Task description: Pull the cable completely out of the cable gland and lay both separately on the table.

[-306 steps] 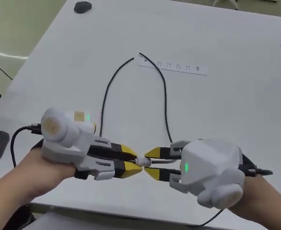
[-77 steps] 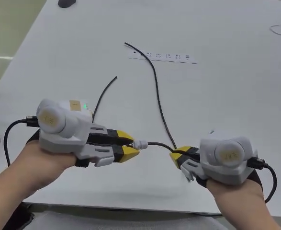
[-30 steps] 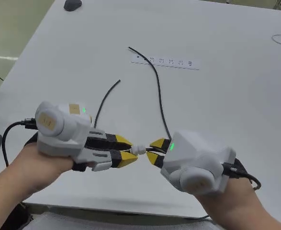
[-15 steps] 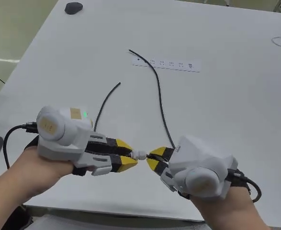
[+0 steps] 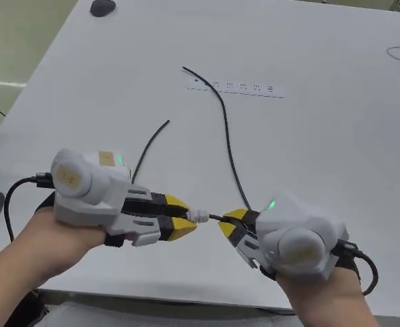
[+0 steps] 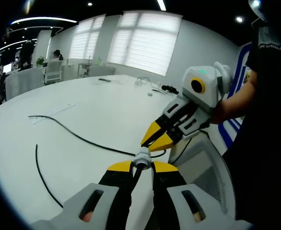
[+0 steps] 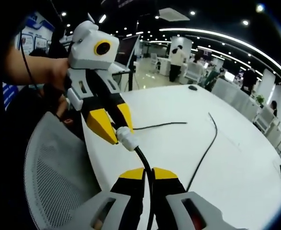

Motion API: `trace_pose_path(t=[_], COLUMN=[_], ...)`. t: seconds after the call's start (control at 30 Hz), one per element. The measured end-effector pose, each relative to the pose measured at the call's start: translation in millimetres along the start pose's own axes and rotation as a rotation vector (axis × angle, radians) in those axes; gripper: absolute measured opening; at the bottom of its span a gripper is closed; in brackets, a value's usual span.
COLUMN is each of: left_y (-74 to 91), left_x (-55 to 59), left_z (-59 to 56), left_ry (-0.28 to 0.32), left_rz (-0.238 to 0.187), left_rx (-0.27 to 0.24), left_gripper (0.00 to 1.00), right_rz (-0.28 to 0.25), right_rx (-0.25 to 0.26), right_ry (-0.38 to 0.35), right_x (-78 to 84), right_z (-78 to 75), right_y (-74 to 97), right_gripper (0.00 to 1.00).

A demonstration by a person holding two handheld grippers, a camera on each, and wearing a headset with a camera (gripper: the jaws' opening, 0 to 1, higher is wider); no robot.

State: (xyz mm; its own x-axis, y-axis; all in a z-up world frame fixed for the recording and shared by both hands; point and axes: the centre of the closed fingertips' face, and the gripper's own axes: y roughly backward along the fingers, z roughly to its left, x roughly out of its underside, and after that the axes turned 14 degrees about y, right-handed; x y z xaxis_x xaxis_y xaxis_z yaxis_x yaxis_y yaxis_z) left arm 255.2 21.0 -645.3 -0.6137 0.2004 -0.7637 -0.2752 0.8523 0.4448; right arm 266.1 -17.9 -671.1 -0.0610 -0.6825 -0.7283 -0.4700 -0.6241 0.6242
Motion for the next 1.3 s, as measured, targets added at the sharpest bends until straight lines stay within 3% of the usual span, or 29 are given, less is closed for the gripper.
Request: trace_pose_path(t=[0.1,0.47,0.57,1.0,1.13,1.3], left_y=[-0.4,-0.3,-0.2,2.1,3.6,7.1], left_x=[-3.6,0.8,2.5,5.8,5.2,2.5], left_z=[-1.1,-4.7,-4.6,-0.9,-1.4,-1.5], left_ry=[0.017,0.041,0.043,0.036,0.035,0.038], left_rz=[-0.021,-0.028,-0.024,-0.008,-0.009,-0.018], left_rx=[0.007,0.016,0.015,-0.008,-0.013,-0.018], left_gripper=[0.15,0.15,0.15,0.15,0.15,0.15], right_rz=[0.01,0.076,0.074,0.061,0.051,0.044], right_rx=[0.012,0.037,0.031,0.032,0.046,0.057], right_ry=[-0.016,-0.139,-0.169,-0.113,-0.028,-0.01], right_x=[8.2,42.7,44.9,36.8,29.0,23.1], right_z=[-3.5,-6.6,-6.1,-0.3,-0.9,-5.4], right_y=[-0.1,-2.0,-2.3,1.2,4.5,9.8], right_gripper=[0.0,0.0,0.0,0.0,0.0,0.01])
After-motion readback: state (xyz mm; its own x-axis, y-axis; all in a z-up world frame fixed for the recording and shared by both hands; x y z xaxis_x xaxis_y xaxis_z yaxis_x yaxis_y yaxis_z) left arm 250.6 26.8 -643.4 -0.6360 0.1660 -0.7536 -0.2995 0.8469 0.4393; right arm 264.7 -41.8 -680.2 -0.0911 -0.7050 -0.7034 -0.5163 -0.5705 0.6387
